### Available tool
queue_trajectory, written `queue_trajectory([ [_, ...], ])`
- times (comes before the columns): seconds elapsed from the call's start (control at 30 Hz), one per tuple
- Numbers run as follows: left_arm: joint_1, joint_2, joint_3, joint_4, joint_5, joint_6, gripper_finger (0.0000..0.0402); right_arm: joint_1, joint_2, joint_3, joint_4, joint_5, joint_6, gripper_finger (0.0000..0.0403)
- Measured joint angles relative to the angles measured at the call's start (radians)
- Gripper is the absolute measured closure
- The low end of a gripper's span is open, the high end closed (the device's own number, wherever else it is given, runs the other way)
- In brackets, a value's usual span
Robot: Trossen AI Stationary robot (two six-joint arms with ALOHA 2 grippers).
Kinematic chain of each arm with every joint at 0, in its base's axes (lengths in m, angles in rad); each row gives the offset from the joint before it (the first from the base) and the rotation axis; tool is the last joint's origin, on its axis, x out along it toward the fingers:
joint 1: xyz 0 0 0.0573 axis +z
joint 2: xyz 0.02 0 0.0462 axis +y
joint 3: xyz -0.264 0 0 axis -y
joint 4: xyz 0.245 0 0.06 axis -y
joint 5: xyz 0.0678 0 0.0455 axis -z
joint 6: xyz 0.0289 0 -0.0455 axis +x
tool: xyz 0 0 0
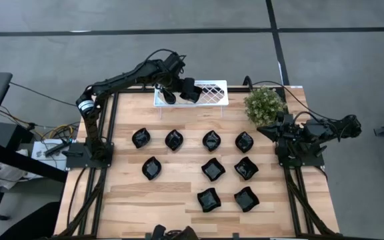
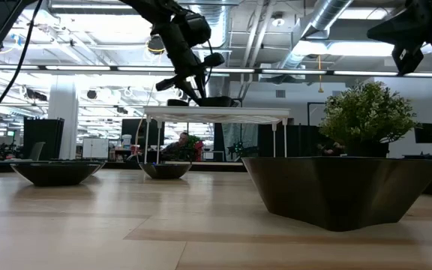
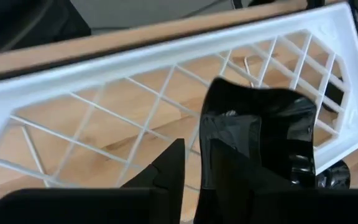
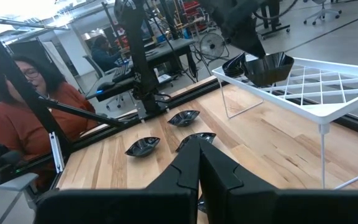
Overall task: Pick & Place Mini shaped plates
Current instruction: Stack the black distorted square plate on top of the black distorted square plate on the shelf
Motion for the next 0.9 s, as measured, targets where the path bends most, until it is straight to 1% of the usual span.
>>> queue_trajectory([
  [0.17, 0.003, -0.071, 0.0, 0.001, -0.044, 0.0, 0.0316, 0.0, 0.0, 0.0, 0.0, 0.0, 0.0, 0.0403],
  [0.27, -0.024, -0.135, -0.004, 0.006, -0.075, -0.016, 0.0315, 0.0, 0.0, 0.0, -0.005, 0.0, 0.0, 0.0403],
  [0.37, -0.081, -0.181, -0.005, 0.007, -0.116, -0.031, 0.0315, 0.0, 0.0, 0.0, -0.005, 0.0, 0.0, 0.0403],
  [0.5, -0.181, -0.216, -0.005, 0.018, -0.207, -0.05, 0.0315, 0.0, 0.0, 0.0, -0.005, 0.0, 0.0, 0.0403],
  [0.73, -0.34, -0.22, -0.006, 0.034, -0.318, -0.131, 0.0315, 0.0, 0.0, 0.0, -0.005, 0.0, 0.0, 0.0403],
  [0.9, -0.426, -0.219, -0.006, 0.066, -0.404, -0.145, 0.0315, 0.0, 0.0, 0.0, -0.005, 0.0, 0.0, 0.0403],
])
